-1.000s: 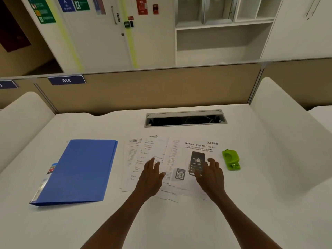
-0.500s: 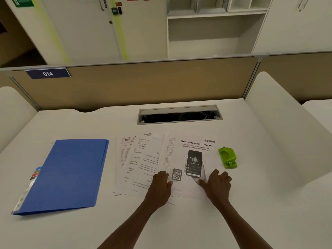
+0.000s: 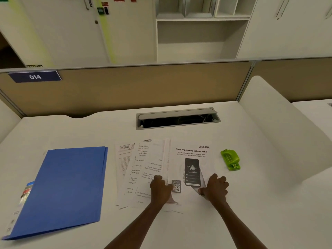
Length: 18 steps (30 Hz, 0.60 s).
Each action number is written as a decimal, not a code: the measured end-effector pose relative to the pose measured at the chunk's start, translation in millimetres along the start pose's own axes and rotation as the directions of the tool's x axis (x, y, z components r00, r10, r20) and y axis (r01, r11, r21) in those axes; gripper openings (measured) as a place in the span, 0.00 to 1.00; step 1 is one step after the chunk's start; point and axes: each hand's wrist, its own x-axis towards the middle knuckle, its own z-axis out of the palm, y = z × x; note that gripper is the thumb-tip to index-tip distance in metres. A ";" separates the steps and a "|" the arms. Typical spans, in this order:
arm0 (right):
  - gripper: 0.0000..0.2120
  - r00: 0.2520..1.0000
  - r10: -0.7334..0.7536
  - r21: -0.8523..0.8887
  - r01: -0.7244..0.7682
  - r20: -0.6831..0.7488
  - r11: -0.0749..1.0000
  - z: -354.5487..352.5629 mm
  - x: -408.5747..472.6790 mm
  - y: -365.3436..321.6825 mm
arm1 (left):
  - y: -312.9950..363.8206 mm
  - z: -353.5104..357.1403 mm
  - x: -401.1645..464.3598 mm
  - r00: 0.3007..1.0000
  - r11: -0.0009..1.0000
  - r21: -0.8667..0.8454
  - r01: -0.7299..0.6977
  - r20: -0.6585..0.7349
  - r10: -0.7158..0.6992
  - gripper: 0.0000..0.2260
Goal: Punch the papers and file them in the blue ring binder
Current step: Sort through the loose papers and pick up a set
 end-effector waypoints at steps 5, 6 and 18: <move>0.34 1.000 -0.009 0.007 0.008 0.017 1.000 7.0 -8.4 -3.9 | -5.4 -10.9 6.5 0.993 0.996 0.074 -0.049 0.115 0.040 0.15; 0.33 1.000 -0.013 0.003 0.013 0.019 1.000 7.8 -10.3 -5.1 | -6.9 -12.6 5.9 0.990 0.993 0.092 -0.081 0.126 0.069 0.15; 0.31 0.996 -0.082 0.260 0.090 -0.042 0.961 12.1 -20.7 1.3 | -4.3 -43.4 19.2 0.985 0.979 -0.153 -0.133 0.087 0.147 0.16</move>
